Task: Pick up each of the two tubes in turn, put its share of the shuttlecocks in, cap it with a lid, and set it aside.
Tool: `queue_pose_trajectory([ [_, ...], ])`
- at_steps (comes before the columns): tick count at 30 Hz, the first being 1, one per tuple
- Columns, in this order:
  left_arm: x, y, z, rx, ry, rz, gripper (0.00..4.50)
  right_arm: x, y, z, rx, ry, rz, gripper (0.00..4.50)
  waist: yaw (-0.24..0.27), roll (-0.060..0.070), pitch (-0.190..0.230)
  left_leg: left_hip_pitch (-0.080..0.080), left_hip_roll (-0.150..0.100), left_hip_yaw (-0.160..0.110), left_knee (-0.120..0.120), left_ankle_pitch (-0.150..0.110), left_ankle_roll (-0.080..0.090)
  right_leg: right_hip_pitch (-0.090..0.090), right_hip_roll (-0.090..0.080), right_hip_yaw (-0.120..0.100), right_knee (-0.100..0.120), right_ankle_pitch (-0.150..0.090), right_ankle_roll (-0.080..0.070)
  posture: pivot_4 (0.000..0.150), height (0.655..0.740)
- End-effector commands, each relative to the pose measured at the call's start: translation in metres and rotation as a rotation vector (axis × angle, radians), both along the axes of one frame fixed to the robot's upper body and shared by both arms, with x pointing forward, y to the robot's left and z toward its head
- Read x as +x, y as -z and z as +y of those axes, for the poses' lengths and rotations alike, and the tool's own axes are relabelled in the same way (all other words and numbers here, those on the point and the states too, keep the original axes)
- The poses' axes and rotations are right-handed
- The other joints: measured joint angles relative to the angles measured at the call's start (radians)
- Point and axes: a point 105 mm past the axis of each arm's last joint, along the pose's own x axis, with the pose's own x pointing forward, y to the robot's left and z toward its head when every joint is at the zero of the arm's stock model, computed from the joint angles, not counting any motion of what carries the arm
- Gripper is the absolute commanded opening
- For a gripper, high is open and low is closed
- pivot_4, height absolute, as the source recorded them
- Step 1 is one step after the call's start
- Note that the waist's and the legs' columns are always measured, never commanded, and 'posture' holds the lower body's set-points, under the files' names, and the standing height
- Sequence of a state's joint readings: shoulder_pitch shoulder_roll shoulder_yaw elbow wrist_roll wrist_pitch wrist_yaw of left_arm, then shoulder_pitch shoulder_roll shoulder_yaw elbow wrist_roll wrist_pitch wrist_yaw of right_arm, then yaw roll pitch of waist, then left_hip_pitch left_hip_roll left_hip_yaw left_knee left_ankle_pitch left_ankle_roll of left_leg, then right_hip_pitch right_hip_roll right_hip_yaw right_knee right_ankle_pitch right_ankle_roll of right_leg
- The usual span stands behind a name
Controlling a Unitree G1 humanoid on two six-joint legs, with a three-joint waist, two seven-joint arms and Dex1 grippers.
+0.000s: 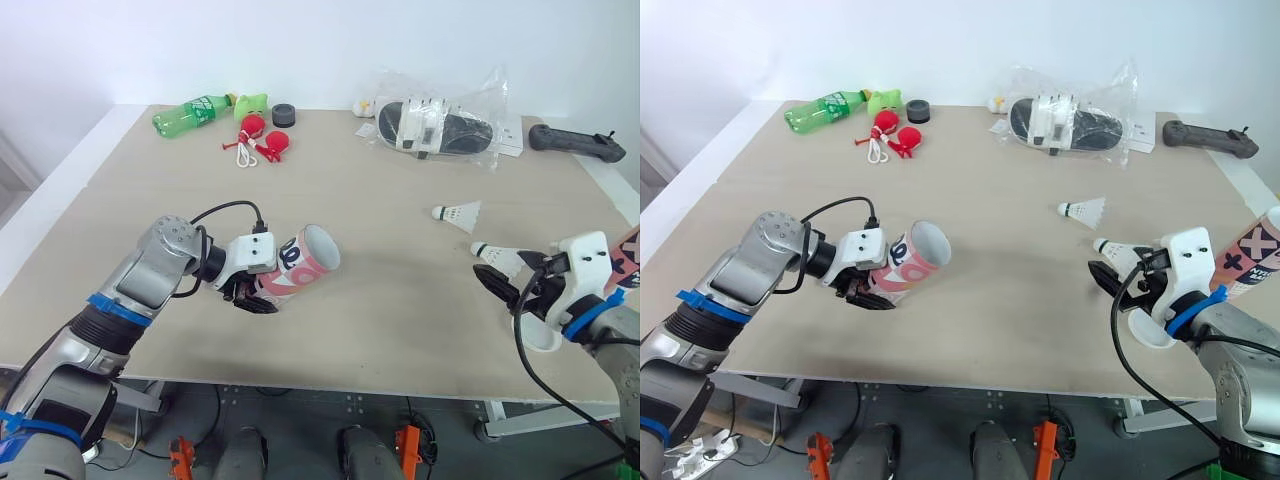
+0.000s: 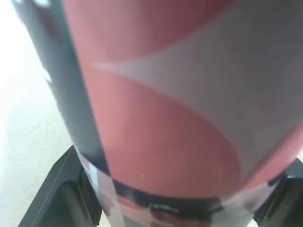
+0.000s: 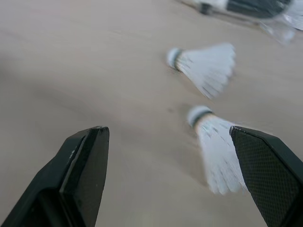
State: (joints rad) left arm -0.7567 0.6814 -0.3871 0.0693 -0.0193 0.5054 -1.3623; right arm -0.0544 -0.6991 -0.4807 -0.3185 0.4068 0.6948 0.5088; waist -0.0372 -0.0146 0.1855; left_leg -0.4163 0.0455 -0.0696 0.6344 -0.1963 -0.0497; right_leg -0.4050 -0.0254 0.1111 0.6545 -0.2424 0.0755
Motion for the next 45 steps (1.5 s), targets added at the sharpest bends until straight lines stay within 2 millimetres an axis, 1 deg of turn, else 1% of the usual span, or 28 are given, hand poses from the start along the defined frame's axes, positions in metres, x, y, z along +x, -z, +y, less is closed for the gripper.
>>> queue_pose_trajectory([
  [1, -0.005, 0.007, -0.006, 0.007, 0.032, 0.032, 3.15, -0.001, -0.006, -0.019, -0.033, 0.099, -0.034, 4.37, 0.001, 0.0, 0.0, 0.0, 0.0, 0.0, 0.0, 0.0, 0.0, 0.0, 0.0, 0.0, 0.0, 0.0, 0.0, 0.15, 0.74],
  [3, -0.005, 0.008, -0.005, 0.009, 0.033, 0.032, 3.15, 0.0, 0.003, -0.013, -0.025, 0.079, -0.008, 4.37, 0.001, 0.0, 0.0, 0.0, 0.0, 0.0, 0.0, 0.0, 0.0, 0.0, 0.0, 0.0, 0.0, 0.0, 0.0, 0.15, 0.74],
  [6, -0.006, 0.008, -0.005, 0.008, 0.034, 0.031, 3.15, 0.006, 0.01, -0.008, -0.011, 0.068, 0.006, 4.37, 0.0, 0.0, 0.0, 0.0, 0.0, 0.0, 0.0, 0.0, 0.0, 0.0, 0.0, 0.0, 0.0, 0.0, 0.0, 0.15, 0.74],
  [9, -0.005, 0.007, -0.007, 0.005, 0.033, 0.028, 3.15, 0.017, 0.014, -0.008, -0.001, 0.08, 0.006, 4.37, -0.001, 0.0, 0.0, 0.0, 0.0, 0.0, 0.0, 0.0, 0.0, 0.0, 0.0, 0.0, 0.0, 0.0, 0.0, 0.15, 0.74],
  [13, -0.007, 0.007, -0.008, 0.001, 0.04, 0.03, 3.15, 0.033, 0.026, -0.003, -0.004, 0.081, 0.028, 4.37, -0.001, 0.001, 0.0, 0.0, 0.0, 0.0, 0.0, 0.0, 0.0, 0.0, 0.0, 0.0, 0.0, 0.0, 0.0, 0.15, 0.74],
  [17, -0.008, 0.007, -0.009, -0.001, 0.04, 0.03, 3.15, 0.043, 0.033, -0.001, -0.008, 0.079, 0.025, 4.37, 0.0, 0.001, 0.0, 0.0, 0.0, 0.0, 0.0, 0.0, 0.0, 0.0, 0.0, 0.0, 0.0, 0.0, 0.001, 0.15, 0.74],
  [18, -0.008, 0.007, -0.008, -0.001, 0.039, 0.03, 3.15, 0.045, 0.035, -0.001, -0.007, 0.078, 0.021, 3.86, 0.001, 0.001, 0.0, 0.0, 0.0, 0.0, 0.0, 0.0, 0.0, 0.0, 0.0, 0.0, 0.0, 0.0, 0.001, 0.15, 0.74],
  [19, -0.008, 0.007, -0.008, -0.001, 0.038, 0.03, 3.15, 0.047, 0.037, 0.0, -0.005, 0.078, 0.016, 3.6, 0.001, 0.001, 0.0, -0.001, 0.0, 0.0, 0.0, 0.0, 0.0, 0.0, 0.0, 0.0, 0.0, 0.0, 0.001, 0.15, 0.74],
  [21, -0.008, 0.007, -0.007, 0.0, 0.037, 0.03, 3.15, 0.049, 0.038, -0.002, -0.003, 0.084, 0.006, 2.53, 0.001, 0.001, 0.0, 0.0, 0.0, 0.0, 0.0, 0.0, 0.0, 0.0, 0.0, 0.0, 0.0, 0.0, 0.001, 0.15, 0.74],
  [24, -0.008, 0.007, -0.007, 0.001, 0.036, 0.03, 3.15, 0.052, 0.037, -0.003, -0.004, 0.087, -0.015, 1.13, 0.0, 0.001, 0.0, 0.0, 0.0, 0.0, 0.0, 0.0, 0.0, 0.0, 0.0, 0.0, 0.0, 0.0, 0.001, 0.15, 0.74],
  [25, -0.008, 0.007, -0.007, 0.001, 0.037, 0.03, 3.15, 0.052, 0.036, -0.002, -0.004, 0.083, -0.023, 0.54, 0.0, 0.001, 0.0, 0.0, 0.0, 0.0, 0.0, 0.0, 0.0, 0.0, 0.0, 0.0, 0.0, 0.0, 0.001, 0.15, 0.74],
  [26, -0.008, 0.007, -0.007, 0.0, 0.037, 0.03, 3.15, 0.053, 0.035, -0.002, -0.002, 0.08, -0.03, 0.17, 0.0, 0.001, 0.0, 0.0, 0.0, 0.0, 0.0, 0.0, 0.0, 0.0, 0.0, 0.0, 0.0, 0.0, 0.001, 0.15, 0.74],
  [27, -0.008, 0.007, -0.007, 0.0, 0.037, 0.03, 3.15, 0.053, 0.033, -0.002, -0.002, 0.078, -0.036, 0.07, 0.0, 0.001, 0.0, 0.0, 0.0, 0.0, 0.0, 0.0, 0.0, 0.0, 0.0, 0.0, 0.0, 0.0, 0.001, 0.15, 0.74],
  [29, -0.008, 0.007, -0.007, 0.001, 0.037, 0.029, 3.15, 0.05, 0.028, -0.004, 0.0, 0.071, -0.049, 0.07, 0.0, 0.001, 0.0, 0.0, 0.0, 0.0, 0.0, 0.0, 0.0, 0.0, 0.0, 0.0, 0.0, 0.0, 0.001, 0.15, 0.74],
  [31, -0.007, 0.007, -0.007, 0.0, 0.037, 0.03, 3.15, 0.043, 0.016, -0.006, 0.012, 0.045, -0.077, 0.07, 0.001, 0.001, 0.0, 0.0, 0.0, 0.0, 0.0, 0.0, 0.0, 0.0, 0.0, 0.0, 0.0, 0.0, 0.001, 0.15, 0.74],
  [33, -0.007, 0.007, -0.007, 0.0, 0.035, 0.031, 3.15, 0.032, -0.001, -0.001, 0.04, -0.031, -0.106, 0.07, 0.001, 0.002, 0.0, 0.0, 0.0, 0.0, 0.0, 0.0, 0.0, 0.0, 0.0, 0.0, 0.0, 0.0, 0.001, 0.15, 0.74],
  [34, -0.007, 0.007, -0.007, 0.001, 0.035, 0.032, 3.15, 0.026, -0.012, 0.005, 0.061, -0.087, -0.123, 0.07, 0.002, 0.002, 0.0, -0.001, -0.001, 0.0, 0.0, 0.0, 0.0, 0.0, 0.0, 0.0, 0.0, 0.0, 0.001, 0.15, 0.74],
  [37, -0.008, 0.008, -0.006, 0.003, 0.033, 0.035, 3.15, 0.007, -0.045, 0.036, 0.094, -0.308, -0.157, 0.07, -0.003, 0.004, 0.0, -0.001, 0.0, 0.0, 0.0, 0.0, 0.0, 0.0, 0.0, 0.0, 0.0, 0.0, 0.001, 0.15, 0.74],
  [40, -0.007, 0.009, -0.007, 0.003, 0.036, 0.038, 3.15, -0.005, -0.087, 0.084, 0.058, -0.556, -0.197, 0.07, -0.01, 0.005, 0.0, 0.001, 0.0, 0.0, 0.0, 0.0, 0.0, 0.001, 0.0, 0.001, 0.0, 0.001, 0.001, 0.15, 0.74],
  [42, -0.007, 0.009, -0.009, 0.004, 0.04, 0.041, 3.15, -0.01, -0.101, 0.114, -0.022, -0.691, -0.192, 0.07, -0.014, 0.005, 0.001, 0.002, 0.0, 0.0, 0.0, 0.001, 0.002, 0.002, 0.0, 0.001, 0.0, 0.001, -0.002, 0.15, 0.74],
  [45, -0.006, 0.01, -0.01, 0.006, 0.044, 0.044, 3.15, -0.014, -0.106, 0.152, -0.163, -0.864, -0.162, 0.07, -0.014, 0.004, 0.0, 0.003, 0.0, 0.0, 0.0, 0.002, 0.004, 0.002, 0.001, 0.001, 0.0, 0.001, -0.005, 0.15, 0.74],
])
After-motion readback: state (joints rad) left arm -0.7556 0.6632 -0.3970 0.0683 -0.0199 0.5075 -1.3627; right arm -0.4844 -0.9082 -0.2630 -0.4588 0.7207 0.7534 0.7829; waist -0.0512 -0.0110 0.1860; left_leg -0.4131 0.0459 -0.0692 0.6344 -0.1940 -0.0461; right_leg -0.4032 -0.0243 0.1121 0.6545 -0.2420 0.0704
